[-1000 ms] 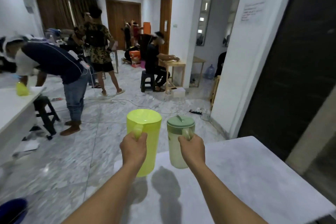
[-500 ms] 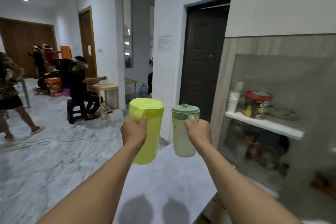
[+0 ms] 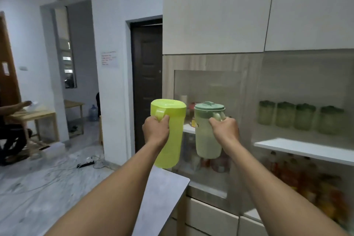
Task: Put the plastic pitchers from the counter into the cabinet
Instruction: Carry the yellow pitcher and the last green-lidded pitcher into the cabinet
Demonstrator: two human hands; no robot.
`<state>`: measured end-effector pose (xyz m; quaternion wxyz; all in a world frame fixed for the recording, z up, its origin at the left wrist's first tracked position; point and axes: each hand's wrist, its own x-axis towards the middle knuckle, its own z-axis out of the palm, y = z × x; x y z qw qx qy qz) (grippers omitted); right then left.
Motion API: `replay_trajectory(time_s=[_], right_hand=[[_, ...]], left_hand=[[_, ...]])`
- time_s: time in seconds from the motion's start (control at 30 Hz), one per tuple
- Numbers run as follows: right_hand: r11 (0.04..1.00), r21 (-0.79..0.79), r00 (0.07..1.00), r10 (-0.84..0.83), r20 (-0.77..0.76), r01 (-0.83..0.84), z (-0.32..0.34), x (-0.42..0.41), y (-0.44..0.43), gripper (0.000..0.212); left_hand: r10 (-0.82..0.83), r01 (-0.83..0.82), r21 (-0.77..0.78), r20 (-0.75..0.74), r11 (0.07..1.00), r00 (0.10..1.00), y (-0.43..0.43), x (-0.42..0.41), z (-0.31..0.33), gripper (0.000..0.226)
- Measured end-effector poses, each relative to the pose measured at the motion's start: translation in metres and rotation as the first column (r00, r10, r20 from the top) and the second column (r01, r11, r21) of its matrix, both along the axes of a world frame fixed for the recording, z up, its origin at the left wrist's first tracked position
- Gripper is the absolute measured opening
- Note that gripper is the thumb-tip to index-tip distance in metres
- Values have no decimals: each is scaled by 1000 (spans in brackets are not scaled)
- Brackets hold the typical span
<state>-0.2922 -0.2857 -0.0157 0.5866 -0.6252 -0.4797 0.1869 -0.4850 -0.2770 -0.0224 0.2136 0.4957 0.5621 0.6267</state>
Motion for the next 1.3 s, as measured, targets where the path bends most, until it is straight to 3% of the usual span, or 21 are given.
replay_trajectory(time_s=[0.27,0.63,0.93,1.3], right_hand=[[992,3,992,-127,-6,127,15,149,7,20],[953,26,953,-303,10,303,29,332,1,25],[908,24,908,-419,-15,419,26,416,7,24],[870,7,870,-493,-33,493,24,492,69,20]], left_hand=[[-207,206,45,19,977,978,33,138,24,38],[-348,344,86,42,935,936,57,333,42,35],[-414,409,87,45,908,909,95,433,43,46],[-504,500,68,75,864,861,178,528,39,36]])
